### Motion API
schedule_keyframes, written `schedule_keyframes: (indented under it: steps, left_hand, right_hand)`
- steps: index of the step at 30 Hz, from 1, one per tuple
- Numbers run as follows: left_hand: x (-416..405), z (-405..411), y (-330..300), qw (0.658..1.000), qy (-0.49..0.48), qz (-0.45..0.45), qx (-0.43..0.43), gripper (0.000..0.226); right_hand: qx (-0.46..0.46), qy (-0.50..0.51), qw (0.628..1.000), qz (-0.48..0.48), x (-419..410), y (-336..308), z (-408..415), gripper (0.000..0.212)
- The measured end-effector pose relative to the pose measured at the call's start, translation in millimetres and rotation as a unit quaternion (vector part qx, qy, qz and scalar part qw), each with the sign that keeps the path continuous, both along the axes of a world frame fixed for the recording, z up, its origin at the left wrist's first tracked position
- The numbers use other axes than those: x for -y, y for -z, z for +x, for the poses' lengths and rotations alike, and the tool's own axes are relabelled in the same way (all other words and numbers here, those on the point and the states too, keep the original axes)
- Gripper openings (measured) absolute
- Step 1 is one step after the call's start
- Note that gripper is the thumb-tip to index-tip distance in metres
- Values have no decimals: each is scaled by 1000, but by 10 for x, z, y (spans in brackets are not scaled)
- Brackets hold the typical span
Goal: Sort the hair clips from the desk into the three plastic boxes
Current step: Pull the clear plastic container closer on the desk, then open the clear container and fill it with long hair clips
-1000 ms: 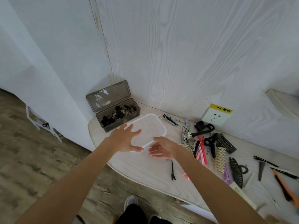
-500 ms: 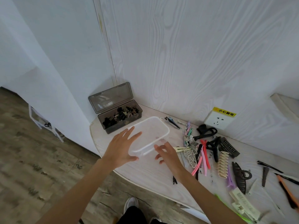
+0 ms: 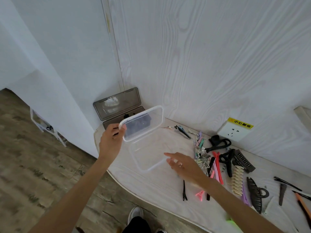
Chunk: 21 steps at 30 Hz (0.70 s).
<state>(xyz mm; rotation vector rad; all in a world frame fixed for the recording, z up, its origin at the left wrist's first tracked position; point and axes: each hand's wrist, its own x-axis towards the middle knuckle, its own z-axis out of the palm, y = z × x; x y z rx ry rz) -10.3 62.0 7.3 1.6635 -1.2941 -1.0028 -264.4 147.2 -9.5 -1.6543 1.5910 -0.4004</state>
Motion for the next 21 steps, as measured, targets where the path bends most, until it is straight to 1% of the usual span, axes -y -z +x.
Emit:
schedule_keyframes:
  steps: [2,3,4,5,6,7,8,9,10,12,14,15,18,21]
  left_hand:
    - [50,-13,24,1000,-8,6,16,32]
    - [63,-11,17,1000,-7,9,16,29]
    - [75,8,18,1000,-4,11,8,31]
    - [78,27,13,1000,1,14,0,38]
    - [82,49,14,1000,7,14,-8,45]
    - [89,70,8,1000,9,14,-15,50]
    - [91,80,2,1000,10,15,-22,49]
    - [91,77,-23,999,12,11,-31,43]
    - [94,73,-45,999,17,6,-38,34]
    - [116,95,-79,999,32,2,-42,22]
    - [158,156,-100,998,43,2,-41,19]
    - [195,197,-106,998,47,1,-40,18]
    - [296,271,-112,998,52,15,-31,15]
    - [423,253,-135,997,63,31,-33,19]
  right_hand:
    - [-30,50,996,-73,156,-104,-46,33]
    - [-53,97,987,-118,294,-111,-95,30]
    - [-81,142,976,-145,474,-81,-155,26]
    - [-109,174,968,-142,648,-47,-220,23]
    - [-136,186,967,-109,814,-3,-269,23]
    - [-170,175,968,-65,967,56,-302,29]
    - [-212,147,966,-25,1088,124,-320,38]
    - [-251,114,961,-1,1183,194,-313,46]
    - [-278,82,957,7,1245,249,-280,53]
    - [-314,12,949,-11,1343,386,-184,61]
    - [-352,-48,933,-48,1387,492,-80,57]
    - [-357,-59,929,-72,1402,514,-35,52]
    - [-328,-34,936,-122,1390,522,-16,35]
    - [-290,-26,947,-134,1290,528,-150,26]
